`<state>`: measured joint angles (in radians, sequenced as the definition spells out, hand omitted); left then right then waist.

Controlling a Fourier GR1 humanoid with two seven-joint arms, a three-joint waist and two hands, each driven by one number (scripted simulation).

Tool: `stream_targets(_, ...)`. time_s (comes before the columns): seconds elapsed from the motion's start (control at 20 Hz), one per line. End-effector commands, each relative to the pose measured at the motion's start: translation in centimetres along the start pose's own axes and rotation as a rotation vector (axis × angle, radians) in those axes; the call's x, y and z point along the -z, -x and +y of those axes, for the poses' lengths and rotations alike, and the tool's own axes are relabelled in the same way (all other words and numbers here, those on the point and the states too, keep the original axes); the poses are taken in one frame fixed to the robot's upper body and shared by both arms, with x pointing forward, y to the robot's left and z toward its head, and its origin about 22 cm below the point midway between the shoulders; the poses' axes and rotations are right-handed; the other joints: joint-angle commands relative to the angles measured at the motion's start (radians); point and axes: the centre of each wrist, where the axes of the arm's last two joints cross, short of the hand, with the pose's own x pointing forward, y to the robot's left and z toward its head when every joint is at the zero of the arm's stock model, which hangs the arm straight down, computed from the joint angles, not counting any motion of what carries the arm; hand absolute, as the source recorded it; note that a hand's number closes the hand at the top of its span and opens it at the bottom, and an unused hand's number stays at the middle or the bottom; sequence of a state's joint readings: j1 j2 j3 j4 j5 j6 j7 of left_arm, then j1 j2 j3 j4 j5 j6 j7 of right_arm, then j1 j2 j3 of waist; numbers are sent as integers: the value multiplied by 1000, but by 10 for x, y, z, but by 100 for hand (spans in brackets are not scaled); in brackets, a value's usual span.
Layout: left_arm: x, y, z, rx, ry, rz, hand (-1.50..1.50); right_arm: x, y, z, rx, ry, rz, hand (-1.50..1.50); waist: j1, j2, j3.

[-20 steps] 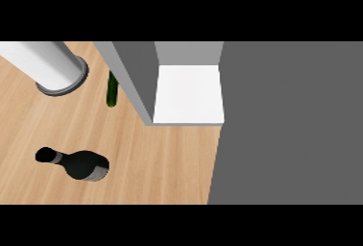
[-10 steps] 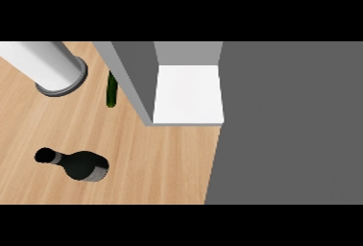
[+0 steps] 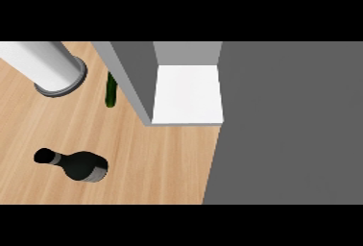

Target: Pick up the wine, place it into the cabinet and close the cabinet

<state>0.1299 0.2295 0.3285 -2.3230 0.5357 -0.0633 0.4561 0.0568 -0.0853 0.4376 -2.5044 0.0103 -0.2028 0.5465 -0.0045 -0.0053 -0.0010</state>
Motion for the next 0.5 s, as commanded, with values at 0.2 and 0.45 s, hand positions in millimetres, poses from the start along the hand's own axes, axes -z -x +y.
stream_targets(0.2, 3, 12, 21, 12, -17, -14, -150, -29, -30, 2, -73, 40, -90, -150, -5, 0, 0)
stream_targets(0.45, 7, 34, 17, 24, -21, 37, -150, -34, -40, 6, -34, 37, -81, -150, -9, 0, 0)
